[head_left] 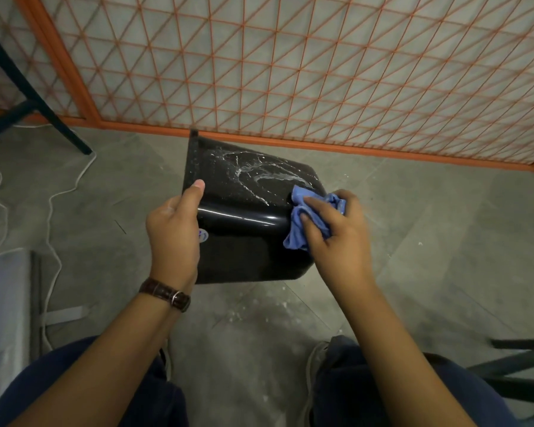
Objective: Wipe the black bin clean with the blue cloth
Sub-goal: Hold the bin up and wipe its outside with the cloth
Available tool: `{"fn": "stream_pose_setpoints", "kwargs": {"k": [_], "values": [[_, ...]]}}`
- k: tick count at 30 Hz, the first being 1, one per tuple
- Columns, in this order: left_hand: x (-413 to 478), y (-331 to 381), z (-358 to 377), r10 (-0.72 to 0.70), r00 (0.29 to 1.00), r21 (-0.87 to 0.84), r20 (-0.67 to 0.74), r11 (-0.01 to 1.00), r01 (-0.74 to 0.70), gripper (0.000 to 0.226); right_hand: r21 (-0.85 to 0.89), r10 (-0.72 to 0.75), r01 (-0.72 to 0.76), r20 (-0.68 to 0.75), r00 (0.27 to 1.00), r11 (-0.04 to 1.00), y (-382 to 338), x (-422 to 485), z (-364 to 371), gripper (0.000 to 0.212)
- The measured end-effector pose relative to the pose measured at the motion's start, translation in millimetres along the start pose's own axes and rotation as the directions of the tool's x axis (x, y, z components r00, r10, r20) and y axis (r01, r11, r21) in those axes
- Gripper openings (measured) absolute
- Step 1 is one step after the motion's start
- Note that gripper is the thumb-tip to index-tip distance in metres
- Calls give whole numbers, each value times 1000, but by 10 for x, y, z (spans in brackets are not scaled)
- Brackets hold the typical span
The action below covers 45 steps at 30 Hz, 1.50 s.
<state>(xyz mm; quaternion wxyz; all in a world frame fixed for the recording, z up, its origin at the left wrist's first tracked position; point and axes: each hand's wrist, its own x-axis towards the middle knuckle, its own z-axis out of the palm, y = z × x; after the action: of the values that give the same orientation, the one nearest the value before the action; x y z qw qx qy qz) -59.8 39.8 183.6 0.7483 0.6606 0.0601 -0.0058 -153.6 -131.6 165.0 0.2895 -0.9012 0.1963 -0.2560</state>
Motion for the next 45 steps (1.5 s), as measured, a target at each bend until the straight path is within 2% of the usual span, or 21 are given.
{"fn": "stream_pose_setpoints", "kwargs": {"k": [3, 4, 7, 8, 10, 13, 16, 19, 21, 23, 25, 26, 28, 31, 33, 36, 38, 40, 42, 43, 45], "values": [[4, 13, -15, 18, 1000, -6, 12, 1000, -18, 40, 16, -101, 100, 126, 987, 995, -52, -17, -35, 29], [0, 16, -16, 26, 1000, -1, 16, 1000, -26, 42, 1, -64, 65, 127, 990, 998, -33, 14, -78, 29], [-30, 14, -2, 60, 995, 31, 78, 998, -62, 43, -116, 191, -179, 107, 976, 977, 104, 150, -227, 27], [-48, 6, 3, 77, 992, 48, 101, 995, -82, 43, -168, 222, -202, 110, 969, 965, 131, 163, -242, 28], [-76, -11, 15, 112, 986, 84, 127, 989, -123, 46, -191, 118, -90, 144, 983, 978, 79, 110, -207, 32], [-58, -30, 1, 119, 987, 130, 110, 983, -133, 49, -48, -57, 73, 269, 961, 996, -44, 2, -99, 34], [-1, -30, -27, 90, 994, 90, 68, 991, -96, 48, -39, 4, 8, 292, 956, 999, -1, 97, -200, 30], [2, -40, -13, 69, 993, 44, 91, 996, -73, 53, -161, 119, -88, 194, 974, 983, 90, 181, -284, 26], [-34, -52, 10, 55, 991, 55, 118, 997, -61, 51, -213, 47, -8, 180, 983, 977, 58, 134, -204, 29], [-55, -53, 23, 55, 992, 81, 115, 995, -64, 49, -191, -54, 103, 244, 968, 976, 2, 59, -88, 35], [-39, -44, 7, 48, 995, 95, 90, 994, -57, 50, -69, -95, 123, 325, 941, 990, -33, 36, -43, 36], [-20, -42, -8, 37, 996, 92, 76, 995, -44, 50, 23, -90, 87, 338, 937, 996, -31, 50, -54, 34], [12, -47, -29, 12, 998, 47, 63, 999, -15, 45, 117, -17, -18, 294, 956, 993, -6, 111, -124, 25], [4, -96, -4, -32, 993, -14, 118, 999, 34, 50, -57, 76, -66, 208, 975, 996, 56, 165, -182, 22], [-30, -120, 30, -37, 990, -10, 139, 999, 38, 52, -94, -2, 21, 203, 979, 995, -2, 132, -147, 30], [-43, -108, 56, -50, 994, -17, 96, 998, 52, 38, 88, -207, 191, 273, 939, 978, -119, 36, -44, 30], [-26, -94, 49, -63, 996, -41, 55, 997, 66, 30, 168, -219, 177, 282, 934, 970, -127, 32, -46, 24], [-15, -98, 38, -70, 994, -64, 81, 995, 75, 39, 185, -87, 40, 257, 962, 982, -91, 93, -111, 18], [-32, -122, 43, -74, 988, -57, 137, 995, 83, 56, 91, 36, -53, 181, 983, 994, -13, 150, -144, 17], [-47, -134, 48, -78, 985, -45, 154, 995, 86, 63, 38, 52, -58, 142, 988, 998, 0, 159, -132, 16], [-72, -161, 61, -84, 983, -30, 162, 995, 90, 66, 3, -40, 40, 132, 990, 999, -47, 130, -66, 22]]}}
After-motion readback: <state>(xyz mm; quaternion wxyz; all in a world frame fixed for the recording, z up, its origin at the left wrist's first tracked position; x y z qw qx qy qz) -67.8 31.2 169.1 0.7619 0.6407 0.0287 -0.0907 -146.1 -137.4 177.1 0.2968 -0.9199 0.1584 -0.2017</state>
